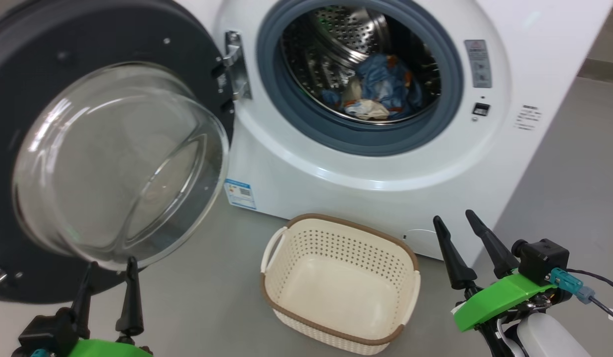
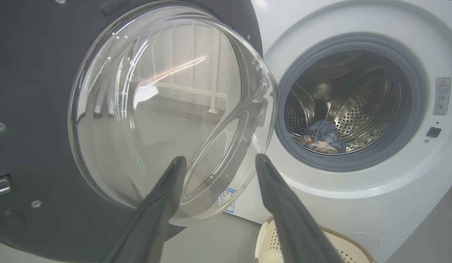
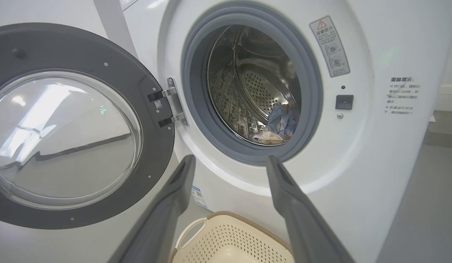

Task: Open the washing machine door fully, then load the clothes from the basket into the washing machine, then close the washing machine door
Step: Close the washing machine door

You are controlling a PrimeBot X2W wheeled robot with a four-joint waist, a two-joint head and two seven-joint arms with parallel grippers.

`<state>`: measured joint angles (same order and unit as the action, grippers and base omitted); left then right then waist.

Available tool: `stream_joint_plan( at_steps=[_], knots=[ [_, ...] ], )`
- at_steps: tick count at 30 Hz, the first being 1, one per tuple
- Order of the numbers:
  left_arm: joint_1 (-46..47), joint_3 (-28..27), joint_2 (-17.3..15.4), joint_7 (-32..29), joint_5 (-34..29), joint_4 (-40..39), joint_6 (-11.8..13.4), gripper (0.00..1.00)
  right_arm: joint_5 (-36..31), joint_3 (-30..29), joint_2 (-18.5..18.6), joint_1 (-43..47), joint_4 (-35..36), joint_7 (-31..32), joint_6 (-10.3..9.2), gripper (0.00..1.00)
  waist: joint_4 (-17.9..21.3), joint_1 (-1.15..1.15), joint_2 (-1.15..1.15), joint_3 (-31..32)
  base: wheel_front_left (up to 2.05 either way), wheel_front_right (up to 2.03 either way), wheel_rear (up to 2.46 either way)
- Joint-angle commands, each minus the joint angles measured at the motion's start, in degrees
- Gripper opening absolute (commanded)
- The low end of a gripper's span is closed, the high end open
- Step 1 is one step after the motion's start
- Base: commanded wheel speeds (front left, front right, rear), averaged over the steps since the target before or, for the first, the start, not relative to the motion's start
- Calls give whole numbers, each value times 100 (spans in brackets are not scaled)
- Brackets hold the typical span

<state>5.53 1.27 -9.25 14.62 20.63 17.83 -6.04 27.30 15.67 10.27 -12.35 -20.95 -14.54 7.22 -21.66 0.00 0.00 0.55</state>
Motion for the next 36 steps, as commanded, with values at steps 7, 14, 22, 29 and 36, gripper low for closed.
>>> stream_joint_plan(
  at_steps=[7,14,22,29,36],
  knots=[
    [77,-209,-90,38,-123,-70,102,100,37,101,-25,-36,98,-46,26,100,-533,0,0,23,0,0,0],
    [72,-232,-89,38,-167,-70,189,100,49,149,-41,-63,70,-46,26,100,-679,0,0,20,0,0,0],
    [58,-270,-57,38,-185,-89,251,100,78,205,-14,-88,51,-46,26,100,-723,0,0,29,0,0,0],
    [36,-314,-30,38,-189,-147,259,100,87,239,3,-103,46,-46,26,100,-729,0,0,21,0,0,0],
    [58,-385,-53,38,-156,-226,225,90,83,285,31,-169,31,-46,26,100,-752,0,0,-52,0,0,0]
  ],
)
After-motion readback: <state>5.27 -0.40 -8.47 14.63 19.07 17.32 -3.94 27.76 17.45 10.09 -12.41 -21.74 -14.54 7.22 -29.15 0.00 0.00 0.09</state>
